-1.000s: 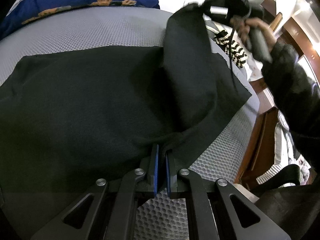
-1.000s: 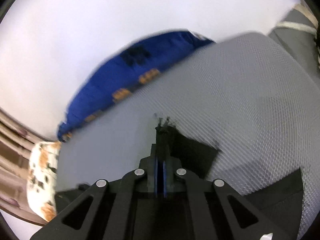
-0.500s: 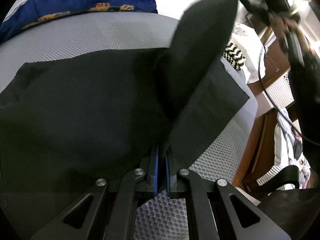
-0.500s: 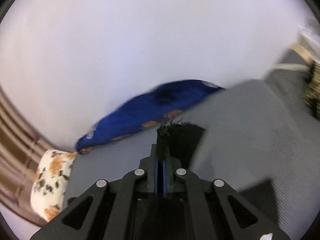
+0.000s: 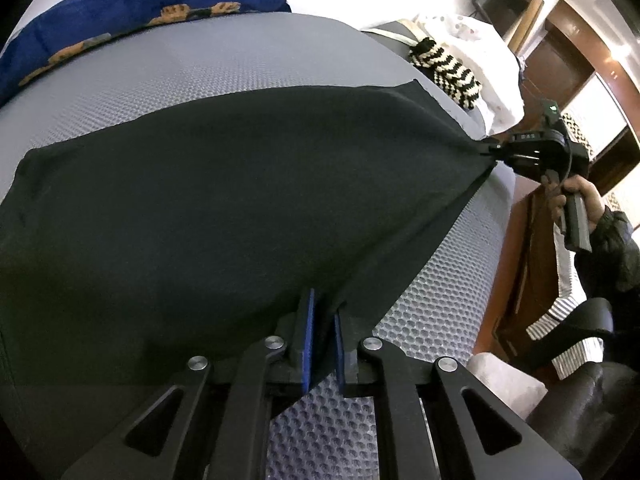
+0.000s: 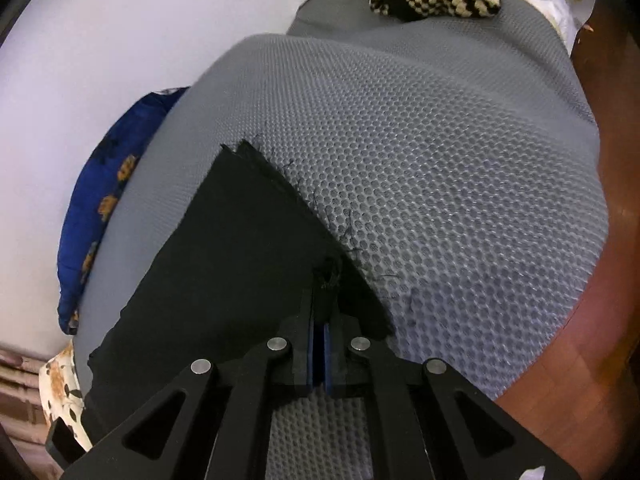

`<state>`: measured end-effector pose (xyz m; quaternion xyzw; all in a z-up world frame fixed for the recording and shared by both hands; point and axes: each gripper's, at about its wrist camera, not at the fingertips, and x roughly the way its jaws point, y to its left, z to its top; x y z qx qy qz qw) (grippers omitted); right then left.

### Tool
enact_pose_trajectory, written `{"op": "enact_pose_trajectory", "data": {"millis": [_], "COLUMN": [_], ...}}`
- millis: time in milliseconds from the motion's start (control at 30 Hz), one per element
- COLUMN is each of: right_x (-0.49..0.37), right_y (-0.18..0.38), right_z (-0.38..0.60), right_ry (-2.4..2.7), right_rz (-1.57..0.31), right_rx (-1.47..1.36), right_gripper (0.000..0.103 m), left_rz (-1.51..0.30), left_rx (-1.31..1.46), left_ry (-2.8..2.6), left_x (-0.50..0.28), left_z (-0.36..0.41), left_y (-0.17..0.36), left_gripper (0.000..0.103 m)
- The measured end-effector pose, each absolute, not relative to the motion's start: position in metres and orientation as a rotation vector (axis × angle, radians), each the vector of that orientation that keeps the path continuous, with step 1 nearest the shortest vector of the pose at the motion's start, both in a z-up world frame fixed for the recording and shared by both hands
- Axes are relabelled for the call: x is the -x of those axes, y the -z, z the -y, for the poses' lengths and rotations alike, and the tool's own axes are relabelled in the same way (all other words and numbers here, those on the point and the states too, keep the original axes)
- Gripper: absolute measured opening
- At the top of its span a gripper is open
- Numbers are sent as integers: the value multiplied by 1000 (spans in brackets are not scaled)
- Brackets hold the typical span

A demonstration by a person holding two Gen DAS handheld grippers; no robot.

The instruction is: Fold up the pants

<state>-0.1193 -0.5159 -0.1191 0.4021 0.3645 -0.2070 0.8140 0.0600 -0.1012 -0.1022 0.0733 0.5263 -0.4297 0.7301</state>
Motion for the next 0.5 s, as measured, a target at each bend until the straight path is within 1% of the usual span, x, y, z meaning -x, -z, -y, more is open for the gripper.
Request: {"op": "enact_pose_trajectory", "data": {"millis": [100, 233, 267, 333, 367, 400, 433, 467, 500], "right_x": [126, 128, 128, 129, 129, 130, 131, 130, 127], "right_y": [122, 124, 123, 118, 114, 109, 103, 98, 93], "right_z": [518, 517, 518, 521, 522, 525, 530, 534, 540], "right_ry": [445, 455, 451, 466, 486, 506, 516, 508, 486], "right_rz": [-761, -807, -813, -813, -820, -823, -818, -812, -802], "right_rx": [-864, -824, -825, -828, -806, -777, -749, -741, -736], "right_gripper": [2, 1, 2, 12, 16, 21, 21, 21, 21], "left_rz": [-1151, -1161, -1167, -1185, -1203, -1219, -1221, -1213, -1200], "left_rx": [-187, -174, -169, -151, -135, -118, -114, -115, -117], "left_ry": [948, 943, 941, 938, 945, 954, 957, 958, 965], "left_x": [-60, -61, -61, -63, -64, -65, -64, -63, -62], "left_z": [104, 109, 110, 109, 108, 108, 107, 106, 105], "left_y": [102, 103, 102, 102, 101, 99, 96, 92, 88], "left_gripper": [9, 10, 11, 15, 23, 37, 45, 56, 56]}}
